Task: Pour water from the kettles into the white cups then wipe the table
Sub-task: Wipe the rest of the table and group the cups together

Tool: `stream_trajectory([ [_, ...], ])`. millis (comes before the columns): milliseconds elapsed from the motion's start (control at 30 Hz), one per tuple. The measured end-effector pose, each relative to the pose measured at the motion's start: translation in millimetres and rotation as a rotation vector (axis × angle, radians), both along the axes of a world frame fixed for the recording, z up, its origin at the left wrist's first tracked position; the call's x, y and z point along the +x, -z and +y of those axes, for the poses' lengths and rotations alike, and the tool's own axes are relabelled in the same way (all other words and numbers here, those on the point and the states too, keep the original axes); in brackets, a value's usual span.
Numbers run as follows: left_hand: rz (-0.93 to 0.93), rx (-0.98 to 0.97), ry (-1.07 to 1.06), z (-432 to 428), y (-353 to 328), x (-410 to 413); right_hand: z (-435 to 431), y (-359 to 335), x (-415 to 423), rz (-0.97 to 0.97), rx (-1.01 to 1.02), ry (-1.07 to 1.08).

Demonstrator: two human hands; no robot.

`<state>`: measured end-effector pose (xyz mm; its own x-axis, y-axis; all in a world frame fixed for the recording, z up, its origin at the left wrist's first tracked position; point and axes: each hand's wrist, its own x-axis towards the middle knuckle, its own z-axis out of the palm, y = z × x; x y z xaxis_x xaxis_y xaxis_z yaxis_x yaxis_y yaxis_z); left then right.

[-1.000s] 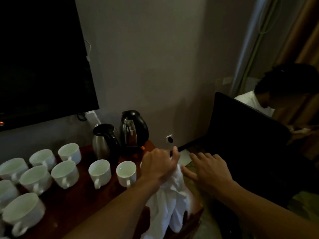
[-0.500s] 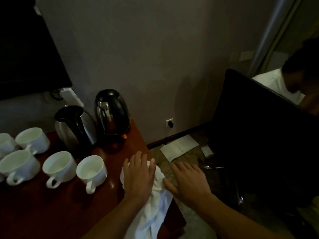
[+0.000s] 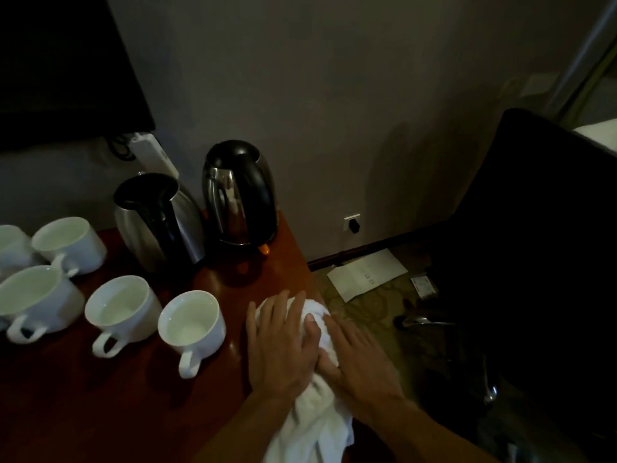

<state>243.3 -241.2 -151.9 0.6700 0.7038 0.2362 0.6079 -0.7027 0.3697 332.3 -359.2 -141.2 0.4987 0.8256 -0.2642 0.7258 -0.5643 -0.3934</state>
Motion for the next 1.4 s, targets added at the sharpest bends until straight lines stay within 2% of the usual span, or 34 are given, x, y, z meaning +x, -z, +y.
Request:
stream_trajectory([
  [433, 0.026, 0.032, -0.064, 55, 8, 44, 57, 16, 52, -0.1, 0.033, -0.016],
  [733, -0.047, 0.038, -0.071, 31, 8, 23, 35, 3, 41, -0.188, -0.037, -0.097],
  [933, -0.076, 0.067, -0.077, -1, 6, -16, 5, 6, 4, -0.173, -0.063, -0.085],
  [1033, 0.059, 0.079, -0.051, -8, 2, -29, -3, 1, -10, -0.168, -0.11, -0.092],
  [1133, 0.456, 0.199, 0.168, -9, -17, -43, -3, -20, -12, -0.195, -0.146, -0.111],
  [1167, 0.494, 0.227, 0.219, -8, -25, -46, -4, -29, -12, -0.214, -0.168, -0.121],
  [1233, 0.446, 0.198, 0.17, -8, -40, -49, -8, -46, -12, -0.247, -0.197, -0.119],
  [1300, 0.299, 0.069, 0.091, -6, -63, -51, -12, -64, -16, -0.261, -0.191, -0.079],
  [1400, 0.22, 0.055, 0.156, 2, -98, -61, -11, -103, -25, -0.289, -0.175, -0.049],
])
